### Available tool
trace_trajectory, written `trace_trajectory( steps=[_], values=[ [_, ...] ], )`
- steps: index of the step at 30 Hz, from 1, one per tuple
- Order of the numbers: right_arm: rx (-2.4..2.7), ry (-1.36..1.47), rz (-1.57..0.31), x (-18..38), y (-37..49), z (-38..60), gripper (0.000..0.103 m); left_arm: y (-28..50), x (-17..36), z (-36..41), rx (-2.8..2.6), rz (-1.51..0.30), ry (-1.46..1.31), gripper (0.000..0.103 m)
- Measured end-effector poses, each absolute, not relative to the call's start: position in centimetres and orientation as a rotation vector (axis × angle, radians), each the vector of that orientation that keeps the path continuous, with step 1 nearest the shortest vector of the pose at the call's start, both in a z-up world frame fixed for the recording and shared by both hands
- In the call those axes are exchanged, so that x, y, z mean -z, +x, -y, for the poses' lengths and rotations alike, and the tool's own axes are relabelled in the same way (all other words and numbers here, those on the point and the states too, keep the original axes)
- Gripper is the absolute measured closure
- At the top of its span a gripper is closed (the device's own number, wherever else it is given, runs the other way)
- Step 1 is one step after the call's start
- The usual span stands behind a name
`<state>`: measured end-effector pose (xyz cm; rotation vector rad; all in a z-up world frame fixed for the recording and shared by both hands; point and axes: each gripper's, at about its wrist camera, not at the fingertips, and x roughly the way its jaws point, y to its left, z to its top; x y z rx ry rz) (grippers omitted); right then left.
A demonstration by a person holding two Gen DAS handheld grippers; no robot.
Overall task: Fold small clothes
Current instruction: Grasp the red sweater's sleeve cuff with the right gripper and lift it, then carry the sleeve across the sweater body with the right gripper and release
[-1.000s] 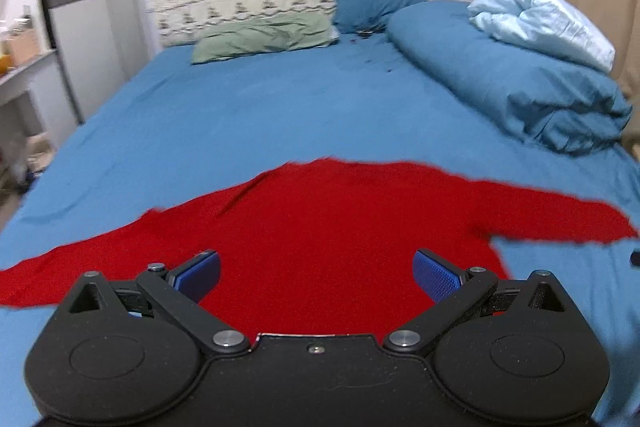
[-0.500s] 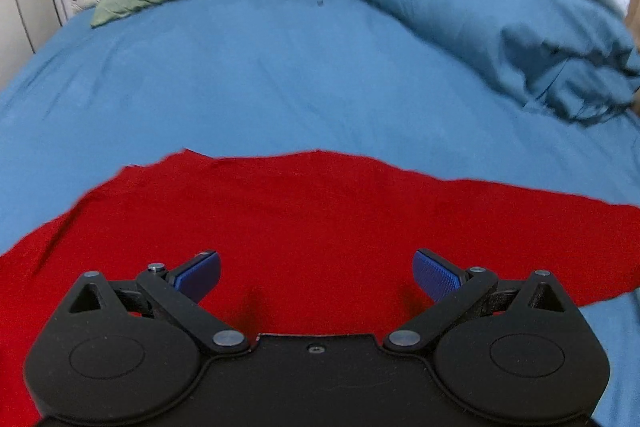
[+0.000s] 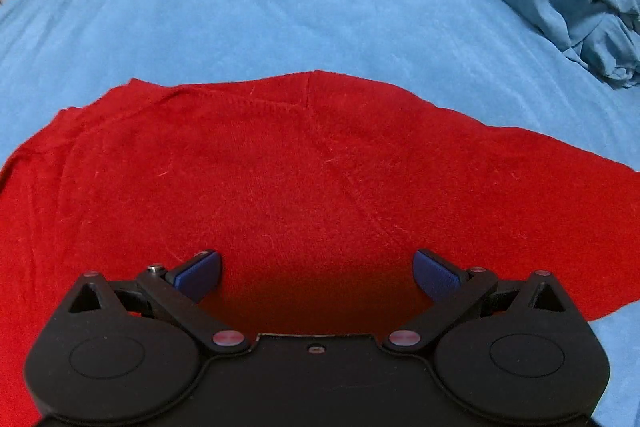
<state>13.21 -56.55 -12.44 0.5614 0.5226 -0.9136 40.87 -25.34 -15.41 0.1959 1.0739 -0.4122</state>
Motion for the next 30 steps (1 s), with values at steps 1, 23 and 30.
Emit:
trace_trajectory(
  steps=[1, 23, 30],
  values=[
    [0.905, 0.551, -0.526, 12.1, 13.6, 56.4, 0.081, 41.0, 15.3, 25.1, 0.423, -1.081, 0.192, 0.000],
    [-0.176, 0.345, -0.489, 4.5, 36.3, 17.6, 0.081, 36.6, 7.1, -3.1, 0.077, -0.775, 0.207, 0.000],
    [-0.214, 0.184, -0.671, 14.2, 36.7, 9.7, 0.077, 36.2, 8.7, -6.8, 0.075, -0.851, 0.148, 0.000]
  ],
)
